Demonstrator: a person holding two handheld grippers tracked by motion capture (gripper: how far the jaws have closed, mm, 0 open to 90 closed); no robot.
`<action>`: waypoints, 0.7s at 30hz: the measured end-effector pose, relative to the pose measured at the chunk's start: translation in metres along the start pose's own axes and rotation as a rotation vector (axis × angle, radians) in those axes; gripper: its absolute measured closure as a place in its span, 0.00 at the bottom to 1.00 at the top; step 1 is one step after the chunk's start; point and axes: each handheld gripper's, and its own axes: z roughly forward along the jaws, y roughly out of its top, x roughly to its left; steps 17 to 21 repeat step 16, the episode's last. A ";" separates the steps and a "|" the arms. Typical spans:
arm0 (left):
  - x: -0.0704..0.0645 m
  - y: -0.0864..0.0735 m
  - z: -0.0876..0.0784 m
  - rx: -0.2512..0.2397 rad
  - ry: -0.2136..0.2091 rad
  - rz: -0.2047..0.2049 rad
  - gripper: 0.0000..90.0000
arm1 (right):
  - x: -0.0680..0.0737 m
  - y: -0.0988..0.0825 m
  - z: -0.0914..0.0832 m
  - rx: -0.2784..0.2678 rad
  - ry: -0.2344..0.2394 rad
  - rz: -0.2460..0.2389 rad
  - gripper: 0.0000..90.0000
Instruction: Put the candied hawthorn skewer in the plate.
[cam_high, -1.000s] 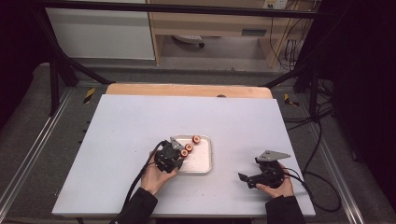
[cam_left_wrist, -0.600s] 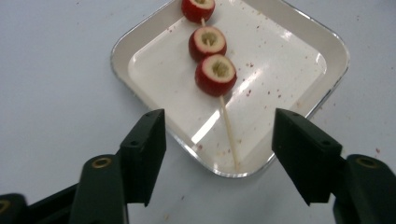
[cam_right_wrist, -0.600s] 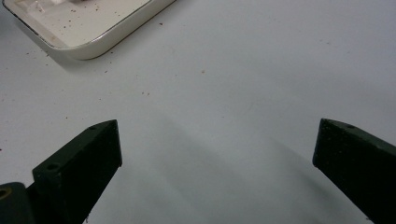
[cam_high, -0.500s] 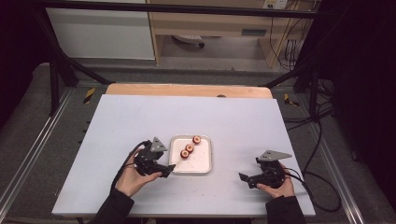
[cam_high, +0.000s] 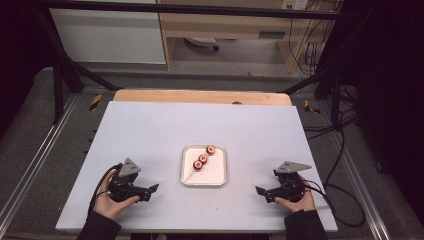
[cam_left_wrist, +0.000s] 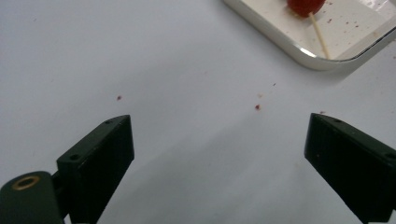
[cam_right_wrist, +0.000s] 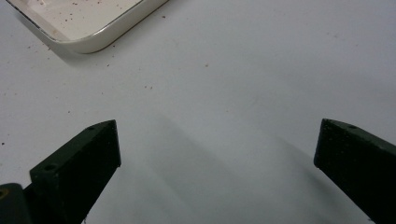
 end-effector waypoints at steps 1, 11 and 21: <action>0.002 -0.004 -0.001 0.002 0.002 -0.003 0.09 | 0.000 0.000 0.001 0.003 0.001 -0.001 0.01; 0.008 -0.017 -0.002 -0.008 -0.011 0.009 0.09 | 0.001 -0.001 0.003 0.027 0.006 -0.011 0.01; 0.008 -0.017 -0.001 -0.003 -0.014 0.012 0.09 | 0.001 -0.001 0.002 0.023 0.009 -0.010 0.01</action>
